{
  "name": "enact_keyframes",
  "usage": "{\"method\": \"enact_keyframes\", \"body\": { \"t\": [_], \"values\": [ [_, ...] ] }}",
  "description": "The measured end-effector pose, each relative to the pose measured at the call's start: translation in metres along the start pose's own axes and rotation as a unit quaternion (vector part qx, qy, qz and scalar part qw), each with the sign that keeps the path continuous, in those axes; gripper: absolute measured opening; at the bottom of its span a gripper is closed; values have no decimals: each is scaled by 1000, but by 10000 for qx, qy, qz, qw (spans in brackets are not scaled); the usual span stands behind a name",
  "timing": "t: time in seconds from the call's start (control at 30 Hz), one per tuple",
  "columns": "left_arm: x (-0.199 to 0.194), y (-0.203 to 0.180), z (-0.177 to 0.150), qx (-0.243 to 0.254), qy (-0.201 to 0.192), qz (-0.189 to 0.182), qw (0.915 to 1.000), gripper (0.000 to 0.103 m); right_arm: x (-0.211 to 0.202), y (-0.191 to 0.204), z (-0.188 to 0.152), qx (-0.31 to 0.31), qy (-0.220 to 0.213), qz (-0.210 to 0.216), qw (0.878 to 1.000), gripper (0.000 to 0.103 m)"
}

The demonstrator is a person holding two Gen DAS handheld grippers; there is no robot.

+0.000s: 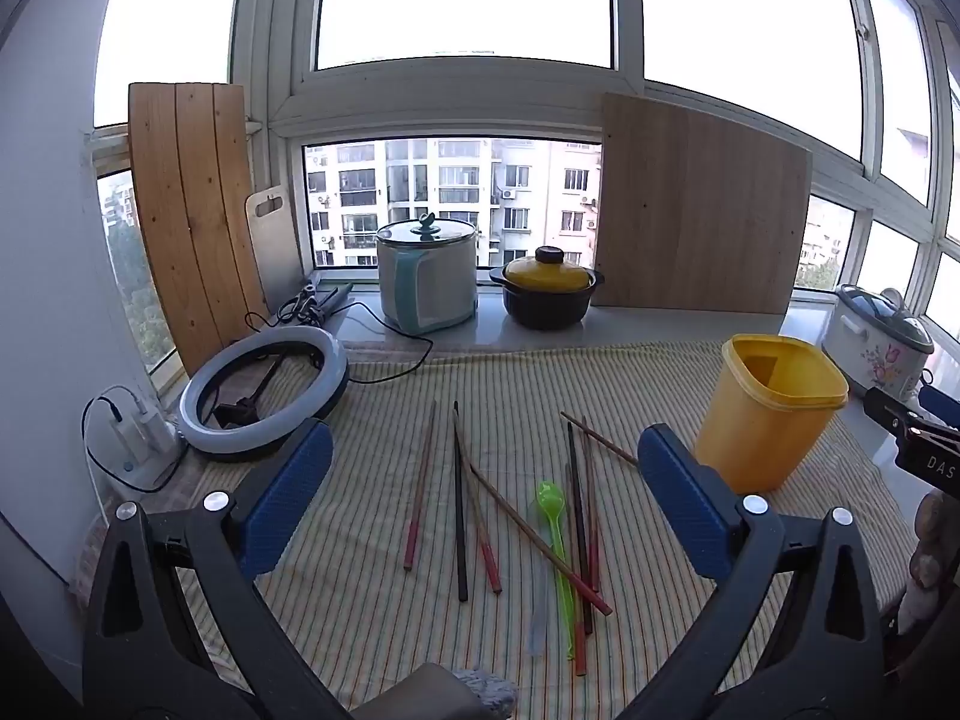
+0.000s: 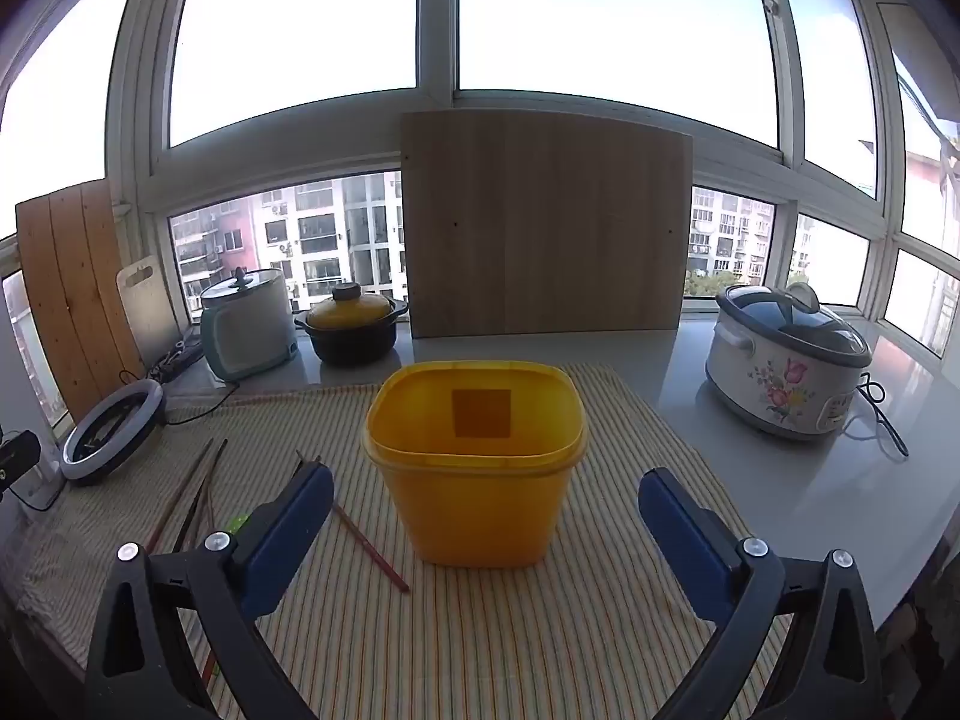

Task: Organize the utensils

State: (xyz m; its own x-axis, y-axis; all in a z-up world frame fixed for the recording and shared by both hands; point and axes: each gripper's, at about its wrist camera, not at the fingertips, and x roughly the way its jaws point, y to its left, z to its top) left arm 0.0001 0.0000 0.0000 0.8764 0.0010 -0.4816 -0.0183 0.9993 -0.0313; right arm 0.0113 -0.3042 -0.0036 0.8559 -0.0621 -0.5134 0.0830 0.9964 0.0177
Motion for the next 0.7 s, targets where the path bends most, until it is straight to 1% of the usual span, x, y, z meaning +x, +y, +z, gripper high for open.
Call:
{"method": "enact_keyframes", "body": {
  "t": [0.03, 0.07, 0.2, 0.7],
  "values": [
    [-1, 0, 0, 21, -109, 3, 9999, 103, 0, 0, 0, -5, -1, 6, 10000, 103],
    [-1, 0, 0, 34, -116, 9, 9999, 103, 0, 1, 0, -20, -7, 0, 10000, 103],
    [-1, 0, 0, 15, -84, 12, 10000, 103, -3, 0, 3, -68, -117, -19, 9999, 103],
    [-6, -5, 6, -2, -118, 5, 9999, 103, -3, 1, 0, -10, -110, 9, 9999, 103]
  ]
}}
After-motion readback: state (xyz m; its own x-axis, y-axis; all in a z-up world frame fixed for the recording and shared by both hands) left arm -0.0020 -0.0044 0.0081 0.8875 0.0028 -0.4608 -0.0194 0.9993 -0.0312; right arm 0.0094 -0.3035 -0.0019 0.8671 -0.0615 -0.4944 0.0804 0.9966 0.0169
